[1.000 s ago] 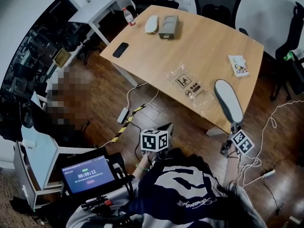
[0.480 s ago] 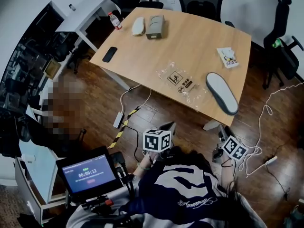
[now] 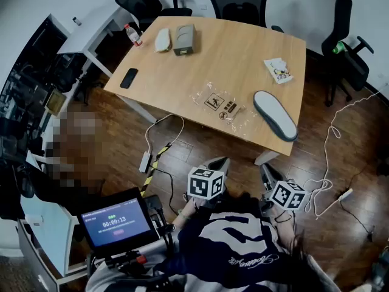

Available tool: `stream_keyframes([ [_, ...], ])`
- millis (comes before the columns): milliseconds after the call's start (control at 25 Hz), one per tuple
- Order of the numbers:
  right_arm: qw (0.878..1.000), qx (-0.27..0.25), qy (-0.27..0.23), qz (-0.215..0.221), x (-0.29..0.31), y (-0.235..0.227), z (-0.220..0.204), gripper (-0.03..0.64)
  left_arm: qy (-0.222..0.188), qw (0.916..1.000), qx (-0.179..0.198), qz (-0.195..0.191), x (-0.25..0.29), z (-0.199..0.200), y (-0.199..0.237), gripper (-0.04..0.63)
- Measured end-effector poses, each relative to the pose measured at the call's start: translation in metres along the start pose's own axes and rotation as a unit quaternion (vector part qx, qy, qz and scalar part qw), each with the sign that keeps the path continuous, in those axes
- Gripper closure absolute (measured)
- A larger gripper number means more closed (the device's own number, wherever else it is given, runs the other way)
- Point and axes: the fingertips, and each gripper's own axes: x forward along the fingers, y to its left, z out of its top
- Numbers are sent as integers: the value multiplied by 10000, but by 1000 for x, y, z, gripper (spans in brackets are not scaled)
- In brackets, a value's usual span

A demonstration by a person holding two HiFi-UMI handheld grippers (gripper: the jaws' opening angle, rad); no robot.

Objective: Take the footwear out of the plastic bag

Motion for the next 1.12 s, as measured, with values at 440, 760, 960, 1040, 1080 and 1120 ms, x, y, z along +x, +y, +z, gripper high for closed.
stream_keyframes([
  [440,9987,-262,278,342,7,29,-13,627,7,9997,84,-247,5,-2,-14,594],
  [760,9973,-498,308,450,12,35,-7,627,-28,9997,56,-215,4,-1,-11,594],
  [960,9967,-561,336,484,20,30,-7,628,-43,9998,61,-192,11,-1,-8,594],
  [1040,9966,-556,350,490,22,29,-8,628,-39,9998,61,-182,11,-1,-6,594],
  [1080,9966,-557,356,496,23,28,-8,629,-39,9998,56,-178,13,-2,-4,594],
  [1120,9965,-555,362,505,25,27,-8,629,-41,9998,52,-175,15,-2,-3,594],
])
